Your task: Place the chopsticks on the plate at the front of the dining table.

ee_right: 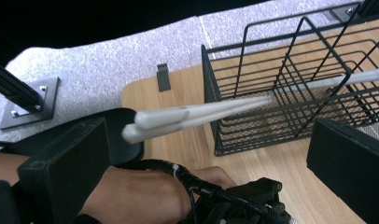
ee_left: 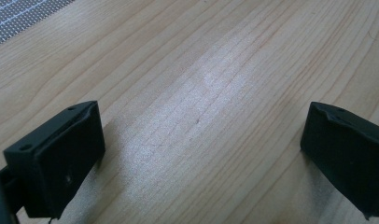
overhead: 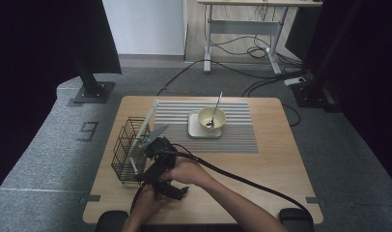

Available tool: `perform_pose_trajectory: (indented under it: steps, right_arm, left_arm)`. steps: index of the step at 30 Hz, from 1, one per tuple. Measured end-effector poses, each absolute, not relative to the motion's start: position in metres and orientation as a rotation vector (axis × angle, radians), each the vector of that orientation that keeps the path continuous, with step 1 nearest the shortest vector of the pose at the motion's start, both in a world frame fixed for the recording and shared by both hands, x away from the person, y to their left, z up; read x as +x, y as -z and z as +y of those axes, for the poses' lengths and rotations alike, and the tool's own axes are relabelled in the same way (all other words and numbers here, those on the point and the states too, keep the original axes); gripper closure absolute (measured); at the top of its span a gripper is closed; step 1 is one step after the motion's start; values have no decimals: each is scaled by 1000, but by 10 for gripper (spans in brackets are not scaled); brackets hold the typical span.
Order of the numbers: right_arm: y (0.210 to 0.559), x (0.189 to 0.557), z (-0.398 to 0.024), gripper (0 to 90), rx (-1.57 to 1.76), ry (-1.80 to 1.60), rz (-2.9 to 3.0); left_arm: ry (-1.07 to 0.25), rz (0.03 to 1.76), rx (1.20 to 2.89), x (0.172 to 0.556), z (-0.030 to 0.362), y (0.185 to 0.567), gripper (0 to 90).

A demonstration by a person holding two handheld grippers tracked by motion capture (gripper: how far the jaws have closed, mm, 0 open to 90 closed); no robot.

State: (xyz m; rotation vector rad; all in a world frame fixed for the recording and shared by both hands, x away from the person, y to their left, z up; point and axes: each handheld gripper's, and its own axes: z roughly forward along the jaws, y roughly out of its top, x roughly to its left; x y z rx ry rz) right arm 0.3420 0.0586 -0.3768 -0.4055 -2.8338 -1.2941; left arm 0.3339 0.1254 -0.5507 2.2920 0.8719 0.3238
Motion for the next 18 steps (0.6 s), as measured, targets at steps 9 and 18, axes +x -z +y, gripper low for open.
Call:
perform_pose_trajectory:
  steps: [9,18]
  right_arm:
    - [384,344,61,0,-417,1277,-2882]
    - [375,348,54,0,-448,1305,-2938]
  left_arm:
    - [-321,871,2293,334,125,551,0]
    - [-323,872,2291,334,125,551,0]
